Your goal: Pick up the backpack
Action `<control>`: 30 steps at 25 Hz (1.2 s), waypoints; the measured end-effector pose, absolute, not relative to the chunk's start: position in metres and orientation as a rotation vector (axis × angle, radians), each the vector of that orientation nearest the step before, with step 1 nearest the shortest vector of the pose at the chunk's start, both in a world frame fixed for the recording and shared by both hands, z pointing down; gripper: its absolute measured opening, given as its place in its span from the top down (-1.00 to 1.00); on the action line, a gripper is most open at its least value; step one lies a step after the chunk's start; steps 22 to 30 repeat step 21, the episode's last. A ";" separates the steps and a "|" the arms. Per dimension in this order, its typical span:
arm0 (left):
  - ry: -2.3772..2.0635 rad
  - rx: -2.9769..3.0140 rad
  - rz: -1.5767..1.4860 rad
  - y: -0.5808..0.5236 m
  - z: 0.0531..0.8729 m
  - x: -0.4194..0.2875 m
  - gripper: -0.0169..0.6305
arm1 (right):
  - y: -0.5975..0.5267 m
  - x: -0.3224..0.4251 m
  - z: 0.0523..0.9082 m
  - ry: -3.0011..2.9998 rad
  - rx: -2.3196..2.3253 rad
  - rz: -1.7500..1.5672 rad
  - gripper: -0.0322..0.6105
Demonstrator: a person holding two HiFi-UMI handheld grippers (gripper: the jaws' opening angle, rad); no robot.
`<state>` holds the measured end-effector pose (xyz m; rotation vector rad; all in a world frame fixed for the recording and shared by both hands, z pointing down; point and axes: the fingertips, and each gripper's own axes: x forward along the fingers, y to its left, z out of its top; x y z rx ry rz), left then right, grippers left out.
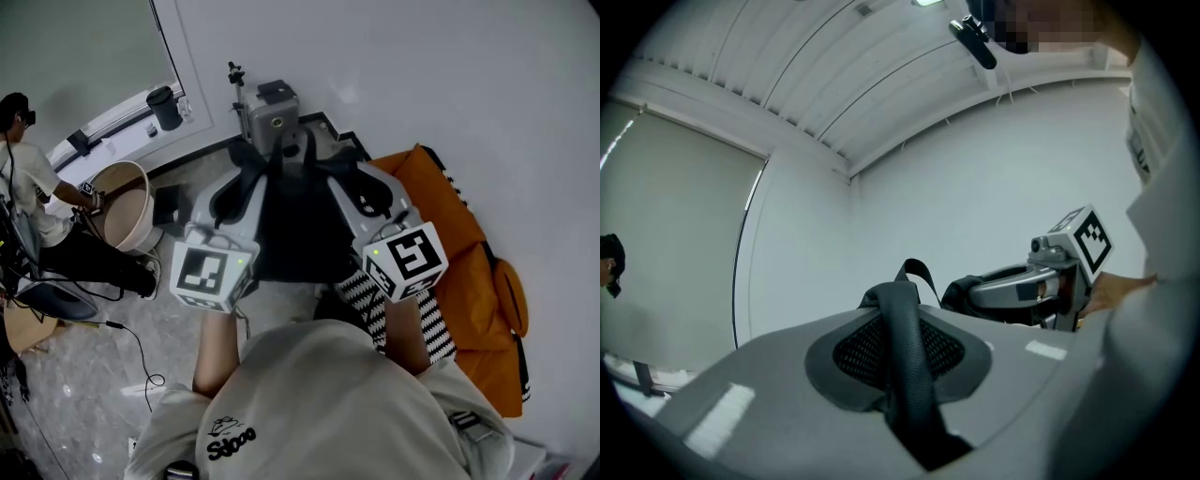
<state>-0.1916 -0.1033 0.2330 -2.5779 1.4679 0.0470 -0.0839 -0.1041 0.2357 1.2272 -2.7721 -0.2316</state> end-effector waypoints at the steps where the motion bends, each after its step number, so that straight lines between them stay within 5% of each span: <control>1: 1.468 -2.580 0.046 -0.104 0.234 -0.191 0.75 | -0.105 -0.083 0.236 -2.771 1.228 -0.230 0.59; 30: 1.494 -2.617 0.007 -0.132 0.254 -0.192 0.75 | -0.137 -0.085 0.260 -2.738 1.174 -0.163 0.59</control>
